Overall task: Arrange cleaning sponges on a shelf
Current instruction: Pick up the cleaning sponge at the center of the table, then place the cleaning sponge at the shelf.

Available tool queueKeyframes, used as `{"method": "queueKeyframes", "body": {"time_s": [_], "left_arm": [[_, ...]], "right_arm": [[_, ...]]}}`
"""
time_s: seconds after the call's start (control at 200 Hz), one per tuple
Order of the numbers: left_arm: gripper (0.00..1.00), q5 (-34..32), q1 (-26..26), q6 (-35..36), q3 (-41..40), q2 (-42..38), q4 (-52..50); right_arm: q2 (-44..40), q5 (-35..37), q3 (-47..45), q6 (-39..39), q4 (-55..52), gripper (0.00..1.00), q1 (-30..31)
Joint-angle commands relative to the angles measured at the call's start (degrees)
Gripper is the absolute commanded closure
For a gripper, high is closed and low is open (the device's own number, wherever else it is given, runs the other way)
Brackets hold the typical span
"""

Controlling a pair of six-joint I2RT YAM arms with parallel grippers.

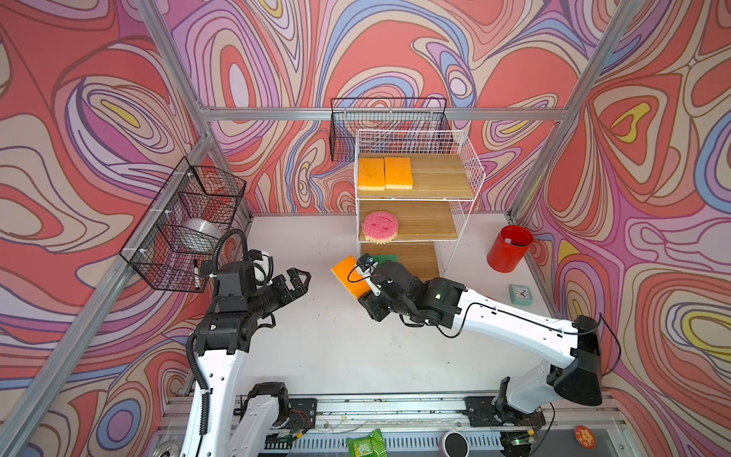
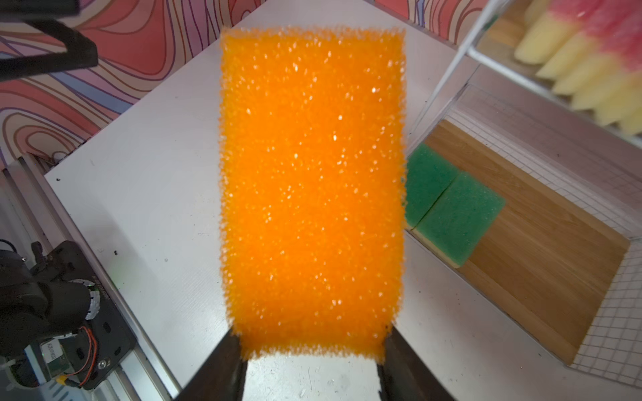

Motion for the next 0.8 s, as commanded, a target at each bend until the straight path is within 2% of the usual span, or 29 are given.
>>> {"method": "queueKeyframes", "body": {"time_s": [0.0, 0.135, 0.335, 0.501, 0.796], "left_arm": [[0.0, -0.8, -1.4, 0.7, 4.2, 0.8, -2.1], [0.0, -2.4, -4.0, 0.3, 7.3, 2.8, -2.3], [0.0, -8.0, -10.1, 0.4, 12.3, 6.3, -1.7], [0.0, -11.4, -13.9, 0.7, 15.6, 8.8, -0.8], [0.0, -22.7, -27.4, 3.4, 19.2, 14.0, 1.4]], "right_arm": [[-1.5, 5.0, 5.7, 2.9, -7.9, 0.42, 0.1], [-0.6, 8.2, 15.2, 4.8, -16.7, 0.43, 0.1], [0.0, 15.3, 26.0, 4.5, -24.7, 0.42, 0.0], [0.2, 18.2, 33.3, 4.6, -29.7, 0.42, -1.3], [1.5, 20.6, 42.8, 4.2, -37.9, 0.42, -7.6]]}}
